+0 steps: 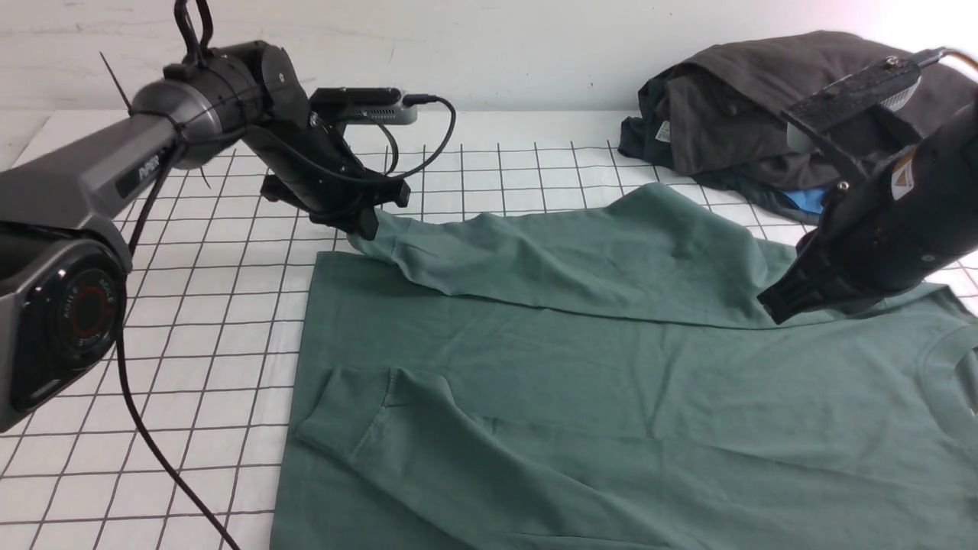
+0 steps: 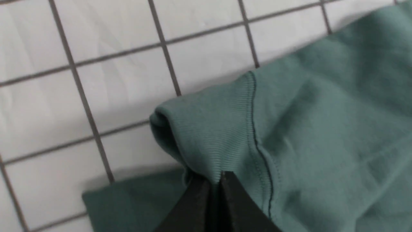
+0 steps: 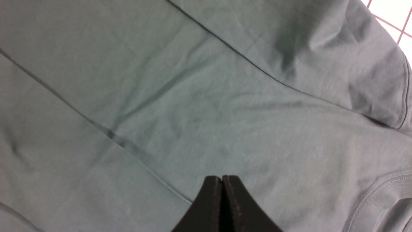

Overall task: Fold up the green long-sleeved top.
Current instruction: Use the left arm to clamp the cuff farthest from it, then use the left arm to drag and drop the cuff onto the cuff closest to the left arm

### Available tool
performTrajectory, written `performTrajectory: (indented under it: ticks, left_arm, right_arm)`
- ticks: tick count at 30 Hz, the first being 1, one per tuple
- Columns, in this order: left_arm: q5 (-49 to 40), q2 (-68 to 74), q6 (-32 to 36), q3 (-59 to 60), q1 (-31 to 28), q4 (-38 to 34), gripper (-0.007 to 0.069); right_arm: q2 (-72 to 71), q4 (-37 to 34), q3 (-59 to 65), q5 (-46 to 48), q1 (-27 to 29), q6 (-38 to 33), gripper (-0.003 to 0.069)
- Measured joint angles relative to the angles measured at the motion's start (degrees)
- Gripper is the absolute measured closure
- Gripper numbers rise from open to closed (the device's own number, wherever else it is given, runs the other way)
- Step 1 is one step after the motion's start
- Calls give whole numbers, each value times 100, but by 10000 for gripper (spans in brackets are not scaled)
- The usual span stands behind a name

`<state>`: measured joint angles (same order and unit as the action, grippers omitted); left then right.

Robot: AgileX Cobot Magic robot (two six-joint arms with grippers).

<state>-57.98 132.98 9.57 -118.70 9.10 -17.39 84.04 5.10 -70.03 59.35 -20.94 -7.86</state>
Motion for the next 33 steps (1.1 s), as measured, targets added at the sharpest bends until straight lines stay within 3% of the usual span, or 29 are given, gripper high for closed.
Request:
performTrajectory:
  ticks: [5,8,16,19,24,27,33]
  left_arm:
    - [-850,-765,3,439,0,82,622]
    - [-838,-1310,22,1053,15,88,622]
    - [653,-3975,224,5260,449,0,622]
    - [1186,-4646,248,6426,724,-12,622]
    - [1662,-4948,254,7348,1064,-19,617]
    - [1701,-4919,254,7530,1148,-20,578]
    - [1568,-4856,259,7536,1168,44,347]
  right_arm:
    - [-66,89,0,162,0,0,673]
    - [-181,131,0,238,0,0,673]
    - [-572,81,-4,844,0,0,673]
    - [-583,-91,-4,895,0,0,673]
    - [-583,-371,-4,1106,-105,-137,673]
    - [-583,-407,-4,1161,-306,-182,673]
    - [-740,-591,-4,1184,-785,-187,673]
